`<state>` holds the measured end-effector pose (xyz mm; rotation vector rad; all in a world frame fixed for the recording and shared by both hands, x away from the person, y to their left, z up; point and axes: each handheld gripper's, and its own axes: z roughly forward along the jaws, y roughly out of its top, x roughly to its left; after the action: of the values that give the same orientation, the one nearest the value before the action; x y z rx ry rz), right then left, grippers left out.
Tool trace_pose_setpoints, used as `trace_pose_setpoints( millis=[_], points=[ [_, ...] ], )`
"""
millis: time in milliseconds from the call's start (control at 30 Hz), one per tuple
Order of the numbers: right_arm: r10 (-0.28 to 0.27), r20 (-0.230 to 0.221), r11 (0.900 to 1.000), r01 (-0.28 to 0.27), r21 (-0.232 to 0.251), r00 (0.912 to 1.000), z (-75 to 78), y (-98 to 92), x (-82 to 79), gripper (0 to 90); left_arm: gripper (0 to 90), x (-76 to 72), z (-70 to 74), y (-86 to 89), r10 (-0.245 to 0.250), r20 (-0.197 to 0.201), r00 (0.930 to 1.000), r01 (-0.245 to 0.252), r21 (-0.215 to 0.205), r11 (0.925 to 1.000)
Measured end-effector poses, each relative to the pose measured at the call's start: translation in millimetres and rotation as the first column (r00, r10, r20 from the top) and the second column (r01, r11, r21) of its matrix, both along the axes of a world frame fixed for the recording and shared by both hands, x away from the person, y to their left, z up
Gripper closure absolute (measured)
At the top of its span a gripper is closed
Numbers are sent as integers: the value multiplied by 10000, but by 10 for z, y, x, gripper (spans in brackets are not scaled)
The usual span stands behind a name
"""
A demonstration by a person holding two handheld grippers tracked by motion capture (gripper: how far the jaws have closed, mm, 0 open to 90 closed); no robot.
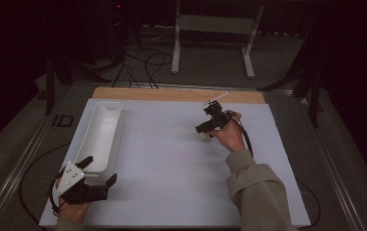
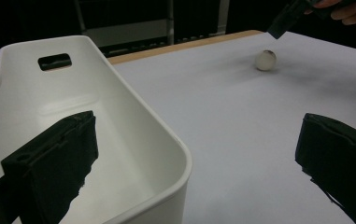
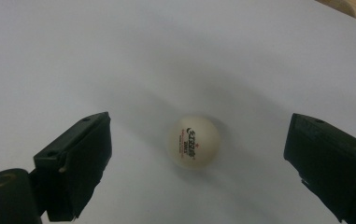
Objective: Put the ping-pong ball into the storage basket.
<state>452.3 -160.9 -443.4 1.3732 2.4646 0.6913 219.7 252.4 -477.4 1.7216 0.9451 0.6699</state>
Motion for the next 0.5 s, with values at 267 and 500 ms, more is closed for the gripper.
trace_pose_setpoints(
  millis=[267, 500],
  points=[
    [-16, -114, 10000, 16, 37, 9999, -65, 16, 12, 77, 0, -1, 0, 2, 7, 1, 10000, -7, -12, 10000],
    [-41, -178, 10000, 42, 45, 9998, -124, 19, 25, 79, 0, -1, -1, 2, 10, -4, 10000, -10, -4, 10000]
  ],
)
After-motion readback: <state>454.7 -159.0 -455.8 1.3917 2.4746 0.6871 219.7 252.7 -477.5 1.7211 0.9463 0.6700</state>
